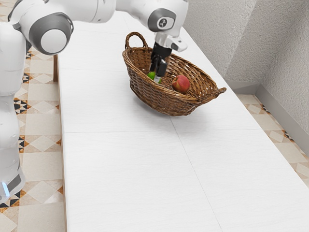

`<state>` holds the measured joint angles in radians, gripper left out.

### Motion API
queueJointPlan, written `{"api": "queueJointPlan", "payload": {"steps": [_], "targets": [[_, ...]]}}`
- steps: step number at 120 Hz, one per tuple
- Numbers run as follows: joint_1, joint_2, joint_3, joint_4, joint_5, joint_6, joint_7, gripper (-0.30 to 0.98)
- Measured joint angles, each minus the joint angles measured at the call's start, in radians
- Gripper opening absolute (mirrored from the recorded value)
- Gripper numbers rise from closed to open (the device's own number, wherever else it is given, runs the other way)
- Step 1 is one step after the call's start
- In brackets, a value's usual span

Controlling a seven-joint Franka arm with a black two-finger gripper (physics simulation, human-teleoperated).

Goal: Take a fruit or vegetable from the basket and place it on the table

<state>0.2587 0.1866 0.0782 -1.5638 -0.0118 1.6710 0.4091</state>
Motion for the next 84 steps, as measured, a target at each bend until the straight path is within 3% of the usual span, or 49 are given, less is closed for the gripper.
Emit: {"api": "queueJointPlan", "payload": {"steps": [32, 49, 84], "targets": [[0.005, 0.004, 0.0, -0.024, -0.006, 0.016, 0.003, 0.69], [0.006, 0.01, -0.001, -0.026, -0.011, 0.029, -0.002, 0.46], [0.026, 0.001, -0.008, 0.003, -0.01, 0.045, -0.009, 0.36]]}}
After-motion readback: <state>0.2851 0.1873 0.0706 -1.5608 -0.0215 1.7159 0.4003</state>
